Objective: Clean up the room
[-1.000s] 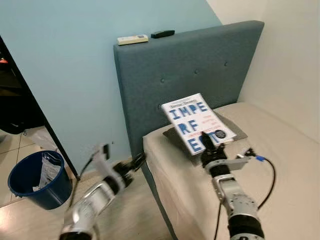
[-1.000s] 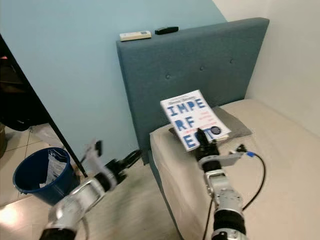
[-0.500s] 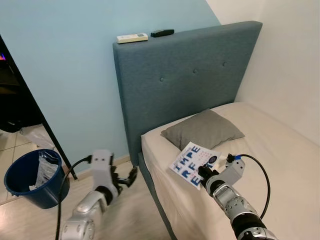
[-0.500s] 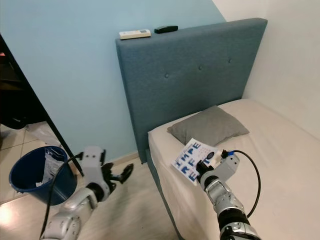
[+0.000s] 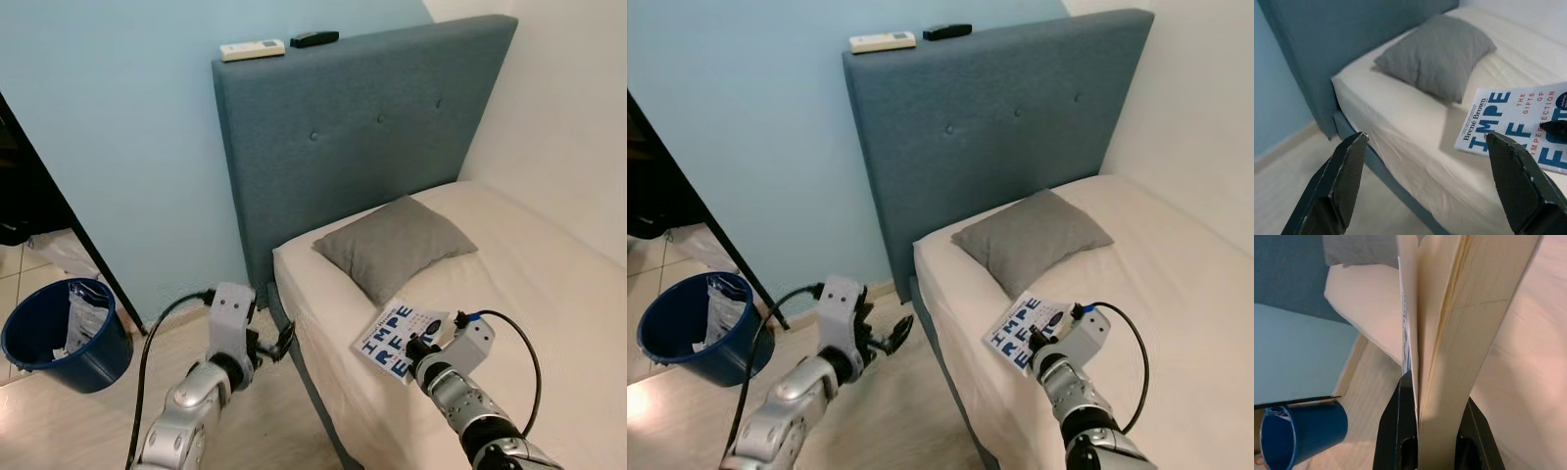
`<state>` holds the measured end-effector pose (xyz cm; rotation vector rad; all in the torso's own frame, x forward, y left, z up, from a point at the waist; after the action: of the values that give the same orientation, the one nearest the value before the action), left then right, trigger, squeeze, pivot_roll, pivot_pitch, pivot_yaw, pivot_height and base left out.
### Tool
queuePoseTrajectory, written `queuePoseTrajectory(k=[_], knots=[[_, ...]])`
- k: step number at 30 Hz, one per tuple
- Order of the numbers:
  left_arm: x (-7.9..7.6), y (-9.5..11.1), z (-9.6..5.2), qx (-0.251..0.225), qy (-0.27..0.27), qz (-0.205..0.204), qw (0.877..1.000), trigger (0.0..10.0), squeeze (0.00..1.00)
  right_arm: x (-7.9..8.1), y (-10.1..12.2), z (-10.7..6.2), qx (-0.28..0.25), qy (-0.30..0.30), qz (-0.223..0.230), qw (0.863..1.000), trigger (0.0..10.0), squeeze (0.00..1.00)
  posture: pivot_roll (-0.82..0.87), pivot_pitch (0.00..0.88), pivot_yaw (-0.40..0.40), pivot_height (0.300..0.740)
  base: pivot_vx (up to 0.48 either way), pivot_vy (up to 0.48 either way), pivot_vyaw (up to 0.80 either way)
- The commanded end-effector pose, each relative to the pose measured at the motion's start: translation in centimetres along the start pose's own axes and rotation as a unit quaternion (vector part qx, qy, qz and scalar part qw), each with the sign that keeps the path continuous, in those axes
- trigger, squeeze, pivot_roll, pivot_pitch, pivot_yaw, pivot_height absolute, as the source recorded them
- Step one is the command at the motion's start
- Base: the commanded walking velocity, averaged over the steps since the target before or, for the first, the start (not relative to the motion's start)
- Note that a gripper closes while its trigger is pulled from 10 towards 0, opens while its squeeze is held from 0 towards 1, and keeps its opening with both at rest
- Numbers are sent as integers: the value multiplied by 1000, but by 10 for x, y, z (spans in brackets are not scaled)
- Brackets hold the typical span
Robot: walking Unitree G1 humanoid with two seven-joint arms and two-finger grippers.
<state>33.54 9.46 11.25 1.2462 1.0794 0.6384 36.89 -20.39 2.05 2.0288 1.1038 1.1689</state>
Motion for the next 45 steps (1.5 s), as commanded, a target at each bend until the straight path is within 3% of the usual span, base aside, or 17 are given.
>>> queuePoseTrajectory(k=[1,4,5,6,7,8,9,13,14,28,33,38,40,41,42,45], knots=[[1,-7,-2,10,5,3,1000,10000,0,-1,3,0,-11,-2,-3,1000,10000,0,64,216,10,740,0,0,0],[1,-6,-1,9,8,1,1000,10000,0,-1,5,1,-13,-2,-8,1000,10000,0,64,216,10,740,0,0,0],[1,-8,-2,9,9,-4,1000,10000,0,-1,5,1,-14,-4,-7,1000,10000,298,66,213,8,740,0,0,0],[1,-8,-2,9,9,-4,1000,10000,0,-1,5,1,-14,-4,-7,1000,10000,298,66,213,8,740,0,0,0],[0,-8,-2,9,9,-5,1000,10000,0,-2,6,1,-15,-4,-4,1000,10000,718,67,211,7,740,0,0,0],[0,-8,-2,9,9,-5,1000,10000,0,-2,6,1,-15,-4,-4,1000,10000,718,67,211,7,740,0,0,0],[-1,-10,-3,10,7,-5,1000,10000,0,-2,6,1,-15,-7,-2,1000,10000,1000,69,208,7,740,0,0,0],[-2,-11,-3,12,7,-6,1000,10000,0,-4,5,1,-13,-12,-5,1000,10000,1000,70,207,7,740,0,0,0],[-3,-11,-2,13,6,-10,1000,10000,0,-6,5,1,-12,-21,-8,1000,10000,0,69,203,8,740,0,0,0],[-17,-10,-3,16,-24,-33,999,10000,0,-15,19,0,-33,-43,-14,998,10000,0,67,186,8,740,0,0,0],[-22,-6,-2,10,-35,-45,998,10000,0,-10,38,0,-67,-39,11,997,10000,0,63,175,12,740,0,0,0],[-18,-8,-1,15,-21,-44,999,10000,0,0,45,1,-83,-22,5,996,10000,0,55,167,13,740,0,0,0],[4,-19,-2,32,39,-42,998,10000,0,16,37,2,-77,16,-49,996,10000,0,37,154,9,740,0,0,0],[4,-19,-2,32,39,-42,998,10000,0,16,37,2,-77,16,-49,996,10000,0,37,154,9,740,0,0,0],[18,-27,-6,45,74,-32,996,10000,0,25,29,1,-72,42,-88,993,10000,0,32,149,7,740,0,0,0],[52,-41,-21,49,149,-20,987,10000,0,51,1,-4,-66,108,-195,973,10000,0,5,120,-5,740,0,0,0]])
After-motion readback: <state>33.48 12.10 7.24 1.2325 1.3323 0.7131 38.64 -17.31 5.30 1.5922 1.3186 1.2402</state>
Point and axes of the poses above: a point about 5 cm out from each wrist's last joint towards the gripper, its own z axis pointing out of the wrist towards the gripper, its own y axis along the axis of the wrist's last joint, x = y × z, the point moved 4 cm from there along z, pointing out of the wrist towards the gripper, and after that the axes turned 13 degrees about -z, right-handed, at the moved point
